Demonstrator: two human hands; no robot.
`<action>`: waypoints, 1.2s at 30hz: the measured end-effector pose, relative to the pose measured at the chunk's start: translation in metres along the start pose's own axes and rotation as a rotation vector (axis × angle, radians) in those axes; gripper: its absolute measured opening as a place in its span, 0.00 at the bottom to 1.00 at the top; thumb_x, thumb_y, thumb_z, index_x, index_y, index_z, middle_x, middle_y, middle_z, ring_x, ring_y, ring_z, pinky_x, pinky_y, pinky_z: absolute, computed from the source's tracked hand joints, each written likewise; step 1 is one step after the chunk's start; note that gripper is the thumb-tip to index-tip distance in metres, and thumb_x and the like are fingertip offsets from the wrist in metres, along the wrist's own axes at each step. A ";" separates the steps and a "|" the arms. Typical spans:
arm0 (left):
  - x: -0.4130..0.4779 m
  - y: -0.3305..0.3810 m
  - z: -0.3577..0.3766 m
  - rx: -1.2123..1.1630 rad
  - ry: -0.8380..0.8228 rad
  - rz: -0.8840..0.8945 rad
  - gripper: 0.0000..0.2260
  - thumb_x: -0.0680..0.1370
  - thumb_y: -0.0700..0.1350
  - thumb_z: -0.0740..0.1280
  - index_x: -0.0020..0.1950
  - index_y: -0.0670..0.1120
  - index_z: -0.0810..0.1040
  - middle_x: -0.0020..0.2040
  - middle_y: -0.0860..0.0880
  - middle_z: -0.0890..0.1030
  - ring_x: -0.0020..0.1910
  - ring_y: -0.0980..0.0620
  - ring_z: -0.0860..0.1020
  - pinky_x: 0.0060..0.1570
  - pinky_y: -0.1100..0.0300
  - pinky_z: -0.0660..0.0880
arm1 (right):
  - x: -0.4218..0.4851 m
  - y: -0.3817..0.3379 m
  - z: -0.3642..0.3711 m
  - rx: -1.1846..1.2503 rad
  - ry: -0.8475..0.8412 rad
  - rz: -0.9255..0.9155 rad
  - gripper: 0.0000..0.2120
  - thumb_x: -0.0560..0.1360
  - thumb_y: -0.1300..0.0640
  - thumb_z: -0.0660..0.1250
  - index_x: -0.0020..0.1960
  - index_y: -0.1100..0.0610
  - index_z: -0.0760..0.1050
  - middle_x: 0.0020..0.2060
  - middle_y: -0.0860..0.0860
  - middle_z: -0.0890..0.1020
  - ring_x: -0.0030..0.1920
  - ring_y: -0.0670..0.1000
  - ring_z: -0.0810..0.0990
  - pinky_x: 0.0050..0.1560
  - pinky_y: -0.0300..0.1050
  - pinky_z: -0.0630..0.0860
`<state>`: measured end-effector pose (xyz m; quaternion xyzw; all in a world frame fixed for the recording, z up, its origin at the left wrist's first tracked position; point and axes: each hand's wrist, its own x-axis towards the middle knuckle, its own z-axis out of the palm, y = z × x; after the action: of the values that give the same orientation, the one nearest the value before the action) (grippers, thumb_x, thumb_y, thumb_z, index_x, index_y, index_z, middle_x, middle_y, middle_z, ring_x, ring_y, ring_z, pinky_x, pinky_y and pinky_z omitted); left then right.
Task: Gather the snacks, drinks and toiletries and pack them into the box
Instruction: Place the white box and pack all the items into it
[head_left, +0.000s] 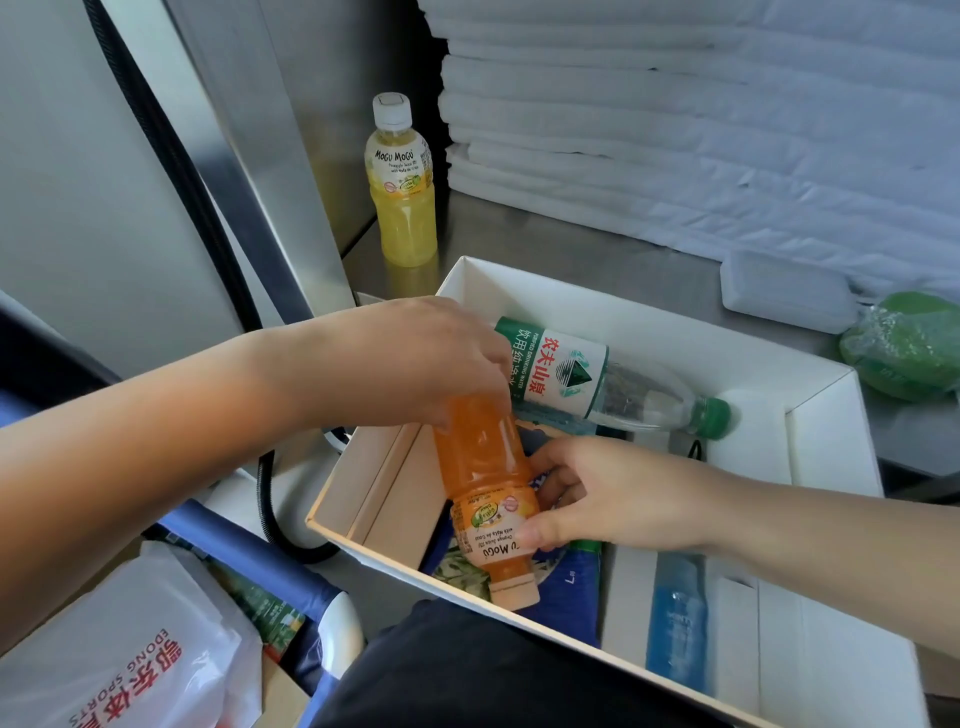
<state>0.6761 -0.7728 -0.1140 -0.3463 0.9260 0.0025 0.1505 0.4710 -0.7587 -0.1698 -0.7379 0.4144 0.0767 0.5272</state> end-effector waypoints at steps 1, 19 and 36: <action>-0.001 -0.001 0.004 0.040 0.055 -0.013 0.16 0.78 0.56 0.62 0.66 0.62 0.67 0.63 0.61 0.70 0.63 0.59 0.68 0.65 0.56 0.64 | -0.001 0.000 0.001 0.005 0.008 0.009 0.23 0.68 0.46 0.74 0.59 0.50 0.73 0.48 0.46 0.82 0.48 0.45 0.82 0.54 0.46 0.79; -0.003 -0.014 0.013 -0.381 0.199 -0.142 0.13 0.77 0.44 0.65 0.61 0.54 0.77 0.59 0.57 0.76 0.56 0.59 0.72 0.56 0.65 0.69 | -0.004 -0.019 0.004 0.426 -0.044 0.133 0.23 0.62 0.40 0.70 0.50 0.52 0.76 0.44 0.49 0.85 0.45 0.47 0.84 0.46 0.40 0.81; -0.017 -0.016 0.007 -0.499 0.364 -0.112 0.13 0.75 0.52 0.66 0.56 0.52 0.81 0.59 0.57 0.78 0.55 0.62 0.74 0.54 0.72 0.67 | -0.003 -0.040 0.017 0.893 -0.042 0.065 0.24 0.65 0.49 0.73 0.57 0.59 0.76 0.49 0.55 0.84 0.50 0.53 0.84 0.46 0.44 0.81</action>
<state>0.7005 -0.7739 -0.1146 -0.4176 0.8881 0.1594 -0.1073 0.5021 -0.7389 -0.1470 -0.4225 0.4192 -0.0782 0.7998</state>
